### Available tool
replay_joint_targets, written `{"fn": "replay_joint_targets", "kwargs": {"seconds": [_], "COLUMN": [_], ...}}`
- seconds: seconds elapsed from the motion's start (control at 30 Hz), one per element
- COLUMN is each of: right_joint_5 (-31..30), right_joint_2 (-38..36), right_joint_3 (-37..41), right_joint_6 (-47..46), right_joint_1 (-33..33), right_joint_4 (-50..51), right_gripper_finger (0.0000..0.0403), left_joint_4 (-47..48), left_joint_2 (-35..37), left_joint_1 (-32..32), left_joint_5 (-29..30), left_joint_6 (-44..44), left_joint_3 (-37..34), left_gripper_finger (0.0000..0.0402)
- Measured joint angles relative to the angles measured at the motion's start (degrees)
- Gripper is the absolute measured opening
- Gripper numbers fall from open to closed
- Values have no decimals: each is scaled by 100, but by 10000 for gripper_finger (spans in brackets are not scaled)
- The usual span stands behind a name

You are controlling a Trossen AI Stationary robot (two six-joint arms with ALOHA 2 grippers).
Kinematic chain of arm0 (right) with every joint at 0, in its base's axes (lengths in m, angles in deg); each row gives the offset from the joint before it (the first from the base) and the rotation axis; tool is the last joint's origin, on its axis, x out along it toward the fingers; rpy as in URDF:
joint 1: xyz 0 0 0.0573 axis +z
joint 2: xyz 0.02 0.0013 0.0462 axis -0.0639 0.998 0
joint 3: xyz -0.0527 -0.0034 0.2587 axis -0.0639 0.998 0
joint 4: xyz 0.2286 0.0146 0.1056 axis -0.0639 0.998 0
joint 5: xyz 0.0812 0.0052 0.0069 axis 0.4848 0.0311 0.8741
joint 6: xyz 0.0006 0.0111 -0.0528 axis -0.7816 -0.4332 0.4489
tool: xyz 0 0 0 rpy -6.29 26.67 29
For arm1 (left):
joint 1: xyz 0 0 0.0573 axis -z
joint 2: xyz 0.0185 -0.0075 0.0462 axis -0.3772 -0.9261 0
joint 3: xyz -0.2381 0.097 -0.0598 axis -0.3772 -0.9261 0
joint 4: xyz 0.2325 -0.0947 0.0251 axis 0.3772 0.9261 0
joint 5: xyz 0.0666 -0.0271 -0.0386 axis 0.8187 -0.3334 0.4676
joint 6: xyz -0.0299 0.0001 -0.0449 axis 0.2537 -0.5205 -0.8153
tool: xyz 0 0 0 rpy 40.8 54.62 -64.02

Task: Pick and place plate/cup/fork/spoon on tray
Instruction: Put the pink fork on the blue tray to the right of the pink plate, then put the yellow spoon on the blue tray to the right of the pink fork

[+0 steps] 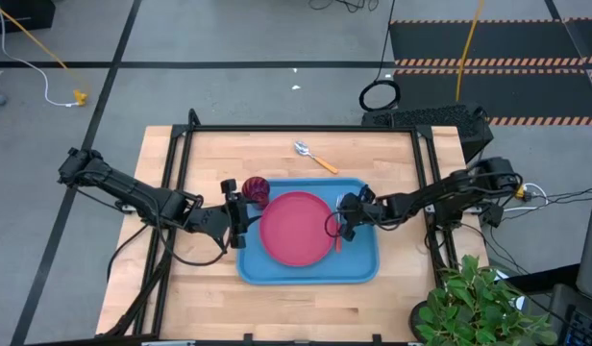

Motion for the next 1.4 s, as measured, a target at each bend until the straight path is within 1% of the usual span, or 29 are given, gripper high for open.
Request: {"fn": "replay_joint_targets", "kwargs": {"seconds": [0.2,0.53,0.7,0.93,1.07,1.13,1.3,1.33,1.4], "right_joint_5": [-8,-13,1,-1,-426,-605,-585,-534,-194], "right_joint_2": [164,178,165,-245,-618,-750,-705,-668,-576], "right_joint_3": [-6,-7,4,-18,-96,-240,-842,-957,-1160], "right_joint_6": [77,208,456,605,801,1026,1785,1932,2194], "right_joint_1": [-92,-167,-173,-173,-245,-393,-1161,-1356,-1796], "right_joint_4": [-135,-127,-298,-421,-399,-285,219,283,334], "right_gripper_finger": [0,0,0,0,0,0,1,2,8], "left_joint_4": [16,32,49,132,168,147,86,82,95], "left_joint_2": [0,0,0,0,-2,-2,-2,-2,-2], "left_joint_1": [2,2,2,2,2,-1,-62,-89,-131], "left_joint_5": [0,2,0,2,0,1,5,12,20], "left_joint_6": [-21,-19,-23,-19,17,115,462,495,520], "left_joint_3": [0,0,2,2,2,2,2,2,2], "left_gripper_finger": [193,193,193,193,193,193,193,193,193]}}
